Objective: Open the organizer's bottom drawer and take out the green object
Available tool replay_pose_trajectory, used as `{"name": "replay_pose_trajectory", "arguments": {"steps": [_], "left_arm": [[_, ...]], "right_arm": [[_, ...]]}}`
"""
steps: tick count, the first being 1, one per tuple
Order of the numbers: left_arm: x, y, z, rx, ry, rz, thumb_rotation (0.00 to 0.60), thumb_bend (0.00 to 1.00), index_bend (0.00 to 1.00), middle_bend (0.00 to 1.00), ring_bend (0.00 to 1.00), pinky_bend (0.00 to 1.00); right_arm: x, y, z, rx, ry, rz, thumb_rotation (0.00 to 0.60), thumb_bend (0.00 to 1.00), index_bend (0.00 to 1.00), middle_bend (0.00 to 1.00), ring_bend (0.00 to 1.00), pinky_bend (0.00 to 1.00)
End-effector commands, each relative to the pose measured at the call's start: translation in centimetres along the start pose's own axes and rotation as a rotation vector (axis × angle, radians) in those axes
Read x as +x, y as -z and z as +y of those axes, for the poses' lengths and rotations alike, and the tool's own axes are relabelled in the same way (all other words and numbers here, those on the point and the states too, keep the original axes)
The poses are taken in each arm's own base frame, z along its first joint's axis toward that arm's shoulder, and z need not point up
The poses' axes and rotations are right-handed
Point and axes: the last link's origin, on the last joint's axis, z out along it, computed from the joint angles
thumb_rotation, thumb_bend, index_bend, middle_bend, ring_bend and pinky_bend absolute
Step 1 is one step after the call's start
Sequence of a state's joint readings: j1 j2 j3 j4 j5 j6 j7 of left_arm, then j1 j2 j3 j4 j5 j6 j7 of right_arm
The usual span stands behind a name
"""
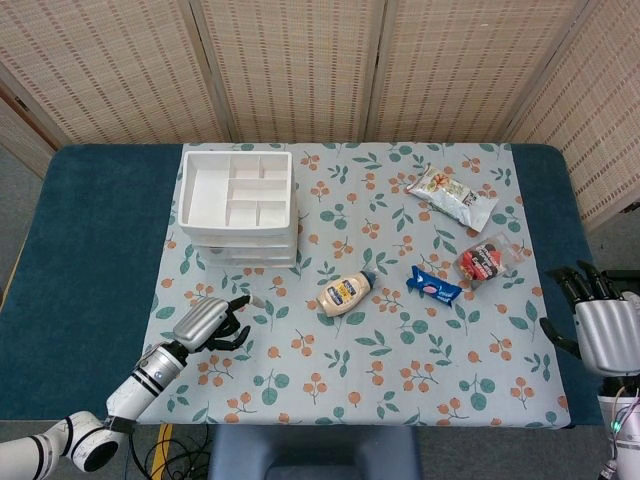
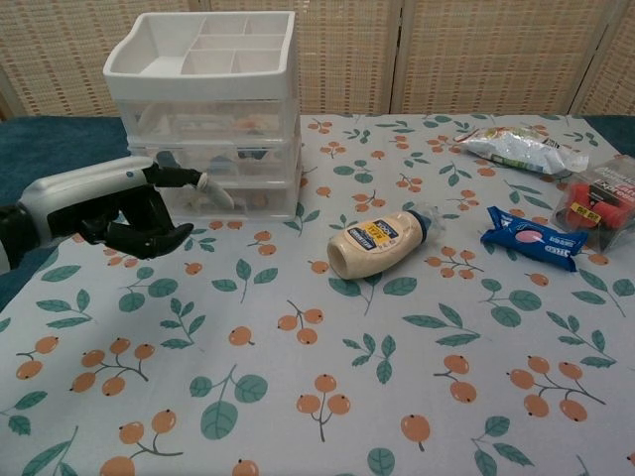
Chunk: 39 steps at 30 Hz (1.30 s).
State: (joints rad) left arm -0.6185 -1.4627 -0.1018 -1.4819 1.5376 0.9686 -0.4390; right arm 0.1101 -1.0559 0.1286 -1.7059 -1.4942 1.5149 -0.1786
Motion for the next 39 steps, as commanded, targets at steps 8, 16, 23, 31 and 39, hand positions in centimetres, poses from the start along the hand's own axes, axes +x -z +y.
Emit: {"name": "replay_pose_trajectory", "arguments": {"steps": [8, 16, 23, 31, 39], "left_arm": [[-0.7, -1.6, -1.7, 0.112, 0.18, 0.013, 0.6, 0.53, 0.13, 1.0, 1.0, 1.0], [-1.6, -2.1, -2.9, 0.19, 0.3, 0.075, 0.6, 0.53, 0.13, 1.0, 1.0, 1.0], [-2.3, -3.7, -2.4, 0.196, 0.377, 0.115, 0.6, 0.53, 0.13, 1.0, 1.0, 1.0], [-3.1, -5.4, -2.1, 0.203, 0.476, 0.155, 0.6, 0.53, 0.13, 1.0, 1.0, 1.0], [-3.5, -6.5, -2.6, 0.231, 0.51, 0.219, 0.6, 0.53, 0.13, 1.0, 1.0, 1.0]], "right_arm": [[0.2, 0.4, 0.2, -0.01, 0.0, 0.004, 0.6, 0.26, 0.2, 0.24, 0.16, 0.25], [0.2, 0.4, 0.2, -0.01, -0.002, 0.005, 0.6, 0.26, 0.2, 0.24, 0.16, 0.25], [0.4, 0.1, -0.1, 0.001, -0.002, 0.01, 0.6, 0.26, 0.2, 0.24, 0.16, 0.25], [0.7, 0.2, 0.1, -0.007, 0.001, 0.021, 0.6, 0.27, 0.2, 0.24, 0.16, 0.25], [1.0, 0.5, 0.5, -0.022, 0.001, 0.025, 0.6, 0.27, 0.2, 0.24, 0.16, 0.25]]}}
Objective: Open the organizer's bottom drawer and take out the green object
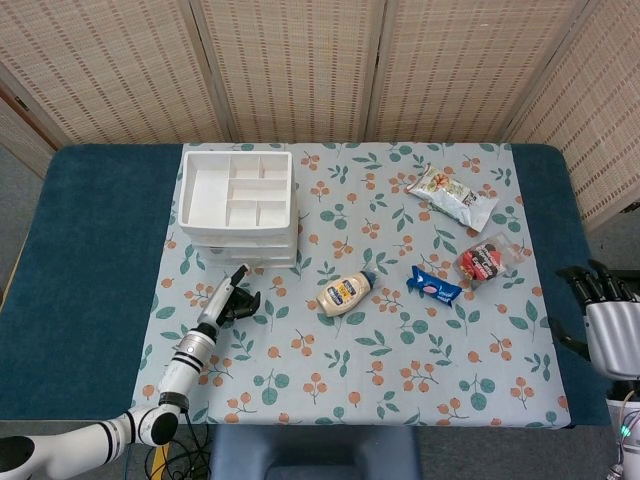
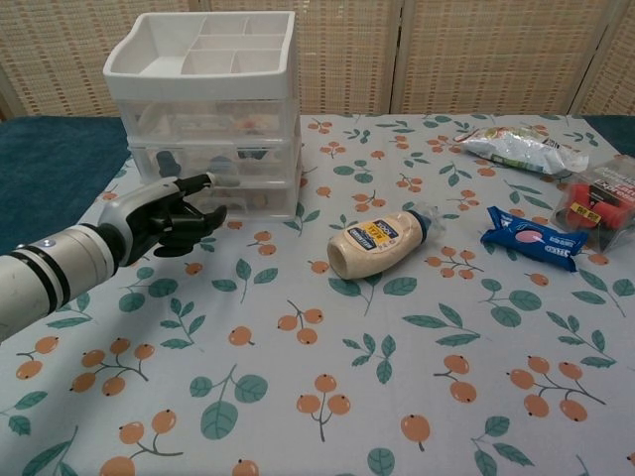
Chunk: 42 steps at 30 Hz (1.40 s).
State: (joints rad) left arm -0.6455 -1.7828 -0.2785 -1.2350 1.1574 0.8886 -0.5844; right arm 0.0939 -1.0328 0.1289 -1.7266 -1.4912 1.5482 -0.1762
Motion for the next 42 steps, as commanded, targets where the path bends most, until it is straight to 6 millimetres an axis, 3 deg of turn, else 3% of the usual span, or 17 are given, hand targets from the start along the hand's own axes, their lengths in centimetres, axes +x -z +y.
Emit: {"name": "replay_pose_trajectory", "arguments": {"steps": [1, 30, 42], "left_arm": [[0.1, -0.4, 0.0, 0.002, 0.014, 0.022, 0.6, 0.53, 0.13, 1.0, 1.0, 1.0], [0.5, -1.3, -0.6, 0.024, 0.064, 0.046, 0.6, 0.53, 0.14, 1.0, 1.0, 1.0], [0.3, -1.9, -0.1, 0.026, 0.175, 0.024, 0.6, 0.53, 0.2, 0.99, 1.0, 1.0]], "right_arm": [[0.1, 0.0, 0.1, -0.003, 0.0, 0.002, 0.6, 0.27, 0.2, 0.25, 0.16, 0.25], [0.3, 0.4, 0.4, -0.017, 0.006, 0.002, 0.6, 0.28, 0.2, 0.25, 0.16, 0.25], [0.3, 0.7, 0.7, -0.031, 0.009, 0.0, 0.6, 0.28, 0.2, 0.25, 0.16, 0.25]]}}
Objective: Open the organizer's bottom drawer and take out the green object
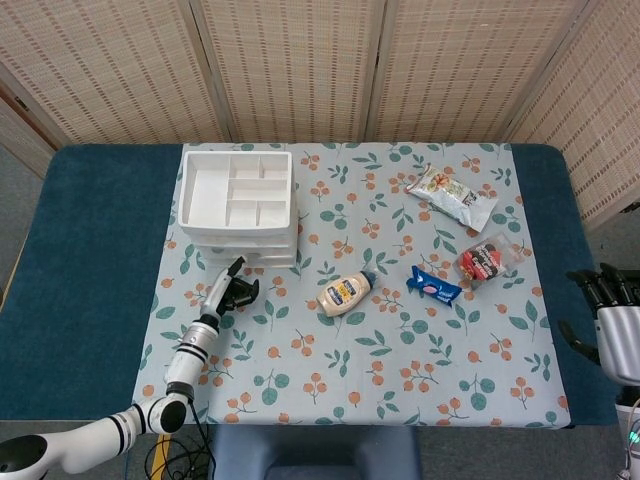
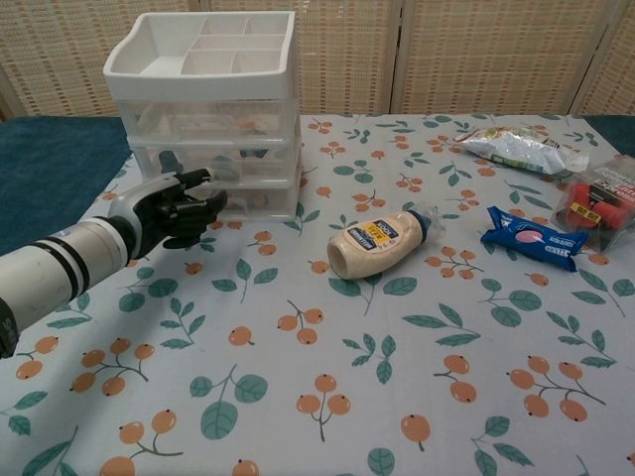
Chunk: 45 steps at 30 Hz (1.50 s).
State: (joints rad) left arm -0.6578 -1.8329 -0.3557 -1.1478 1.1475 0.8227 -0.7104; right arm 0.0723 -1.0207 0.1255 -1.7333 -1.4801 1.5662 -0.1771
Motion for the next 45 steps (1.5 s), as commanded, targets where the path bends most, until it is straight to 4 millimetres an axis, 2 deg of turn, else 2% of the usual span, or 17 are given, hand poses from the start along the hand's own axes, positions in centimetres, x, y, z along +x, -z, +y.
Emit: {"name": "replay_pose_trajectory", "arguments": {"steps": [1, 12, 20, 45], "left_arm": [[0.1, -0.2, 0.1, 0.009, 0.034, -0.006, 0.6, 0.53, 0.2, 0.99, 1.0, 1.0], [0.1, -0.7, 0.1, 0.023, 0.079, -0.017, 0.6, 0.54, 0.22, 0.99, 1.0, 1.0], [0.5, -0.8, 0.1, 0.02, 0.09, -0.006, 0.6, 0.54, 0.28, 0.99, 1.0, 1.0], [0.9, 1.2, -1.1, 0.027, 0.113, -0.009, 0.6, 0.54, 0.28, 0.98, 1.0, 1.0]], "right_arm": [[0.0, 0.0, 0.0, 0.0, 0.0, -0.002, 0.6, 0.28, 0.2, 0.25, 0.16, 0.25], [-0.1, 0.1, 0.2, -0.009, 0.0, -0.003, 0.6, 0.28, 0.2, 0.25, 0.16, 0.25], [-0.2, 0.0, 0.2, -0.007, -0.001, -0.005, 0.6, 0.28, 0.2, 0.25, 0.16, 0.25], [-0.5, 0.1, 0.0, -0.005, -0.006, -0.013, 0.6, 0.28, 0.2, 0.25, 0.16, 0.25]]}}
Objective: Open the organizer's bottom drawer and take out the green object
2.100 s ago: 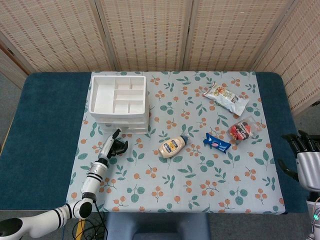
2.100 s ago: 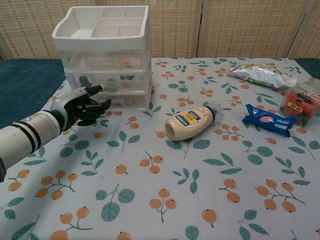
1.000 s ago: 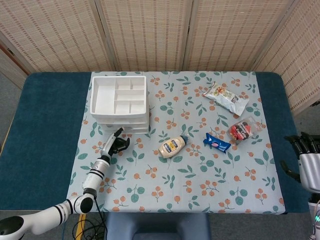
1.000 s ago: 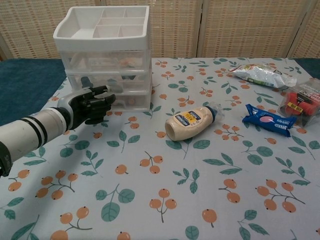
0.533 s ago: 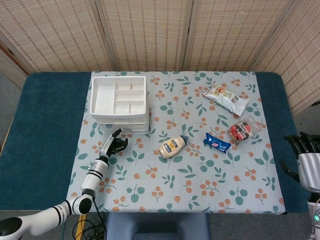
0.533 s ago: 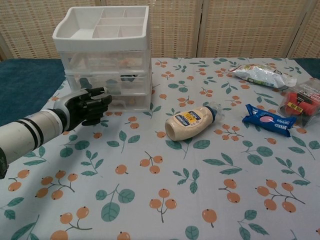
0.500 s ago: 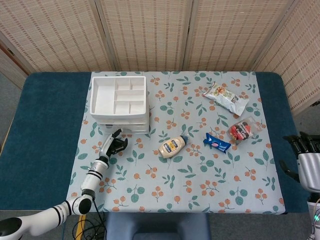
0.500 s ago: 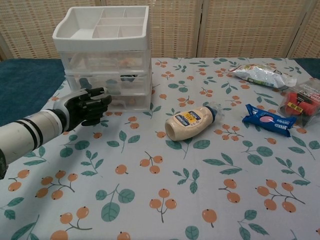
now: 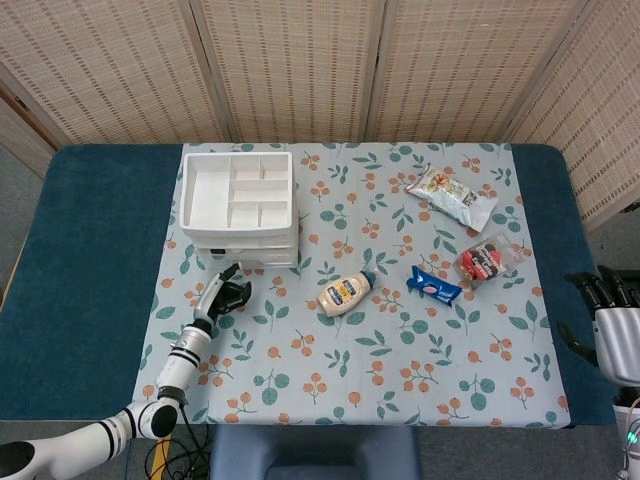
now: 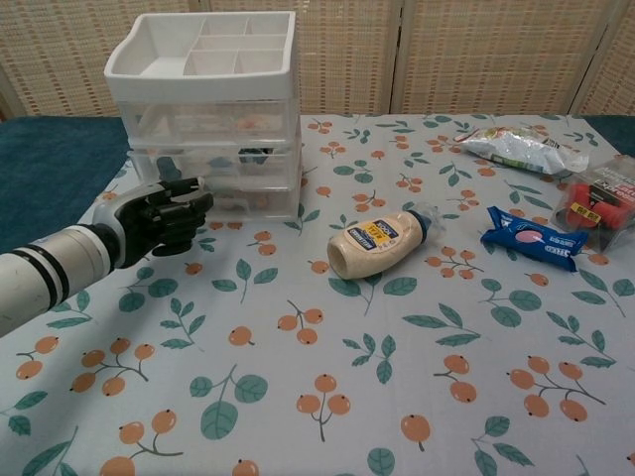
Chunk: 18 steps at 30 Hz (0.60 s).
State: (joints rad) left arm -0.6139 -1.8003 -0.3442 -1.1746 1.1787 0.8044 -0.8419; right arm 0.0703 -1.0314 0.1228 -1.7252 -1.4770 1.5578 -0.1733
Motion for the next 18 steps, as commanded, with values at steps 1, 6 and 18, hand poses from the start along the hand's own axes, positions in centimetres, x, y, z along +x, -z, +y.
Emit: {"name": "replay_pose_trajectory", "arguments": {"steps": [1, 6, 18], "left_arm": [[0.0, 0.1, -0.2, 0.004, 0.0, -0.003, 0.6, 0.54, 0.28, 0.98, 1.0, 1.0], [0.2, 1.2, -0.3, -0.015, -0.027, -0.004, 0.6, 0.54, 0.25, 0.98, 1.0, 1.0], [2.9, 4.3, 2.5, -0.177, -0.384, 0.03, 0.6, 0.54, 0.27, 0.97, 1.0, 1.0]], "right_arm": [[0.0, 0.0, 0.0, 0.0, 0.001, -0.001, 0.6, 0.28, 0.2, 0.25, 0.16, 0.25], [-0.1, -0.1, 0.0, 0.002, 0.002, -0.002, 0.6, 0.29, 0.2, 0.25, 0.16, 0.25], [0.0, -0.3, -0.1, 0.008, 0.006, -0.001, 0.6, 0.29, 0.2, 0.25, 0.16, 0.25]]}}
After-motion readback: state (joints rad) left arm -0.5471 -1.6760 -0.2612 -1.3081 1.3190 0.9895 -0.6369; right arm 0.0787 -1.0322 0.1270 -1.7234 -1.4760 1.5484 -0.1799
